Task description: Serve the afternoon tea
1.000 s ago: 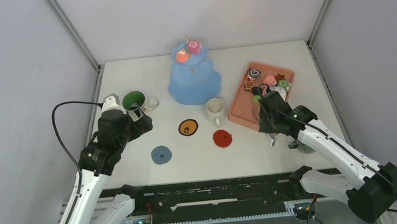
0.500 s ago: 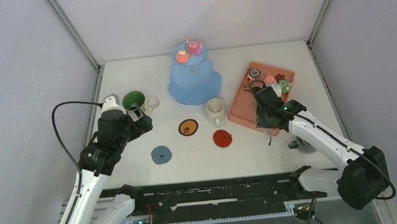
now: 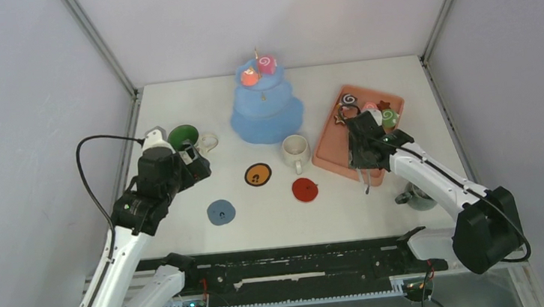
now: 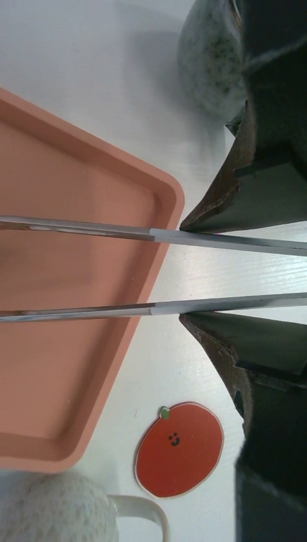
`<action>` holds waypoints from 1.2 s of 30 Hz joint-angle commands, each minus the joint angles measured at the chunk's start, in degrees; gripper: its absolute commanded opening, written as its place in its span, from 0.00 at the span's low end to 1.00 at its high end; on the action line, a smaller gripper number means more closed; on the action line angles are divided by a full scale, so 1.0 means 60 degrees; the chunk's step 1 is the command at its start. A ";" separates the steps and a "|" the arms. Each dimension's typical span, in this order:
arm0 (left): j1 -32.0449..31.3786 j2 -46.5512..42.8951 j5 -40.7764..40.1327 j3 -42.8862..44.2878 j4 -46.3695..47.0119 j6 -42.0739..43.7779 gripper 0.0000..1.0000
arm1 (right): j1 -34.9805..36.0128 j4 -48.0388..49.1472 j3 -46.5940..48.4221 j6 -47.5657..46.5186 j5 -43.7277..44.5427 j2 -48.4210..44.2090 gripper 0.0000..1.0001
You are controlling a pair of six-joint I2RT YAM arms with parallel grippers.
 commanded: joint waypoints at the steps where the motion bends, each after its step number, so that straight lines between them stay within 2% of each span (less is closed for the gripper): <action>1: 0.0080 0.0059 0.0052 0.0196 0.0378 0.0050 0.98 | -0.0072 0.0594 0.0643 -0.0389 -0.0116 0.0151 0.54; 8: 0.0069 0.0125 -0.0013 0.0247 0.0400 0.0083 0.98 | -0.0078 0.0532 0.0910 -0.0566 0.0050 0.0651 0.54; 12: 0.0072 0.0112 -0.0051 0.0261 0.0400 0.0096 0.98 | -0.0085 0.0488 0.0926 -0.0541 0.0220 0.0549 0.47; 17: 0.0070 0.0142 -0.0037 0.0268 0.0400 0.0076 0.98 | -0.0081 0.0273 0.1063 -0.0588 -0.0117 0.0045 0.40; 27: 0.0067 0.0136 0.0013 0.0275 0.0453 0.0031 0.98 | -0.0094 -0.0584 0.1529 -0.0600 -0.0484 -0.1387 0.38; 36: 0.0071 0.0115 0.0024 0.0257 0.0495 0.0044 0.98 | -0.0043 -0.1070 0.3156 -0.0724 -0.0741 -0.1867 0.36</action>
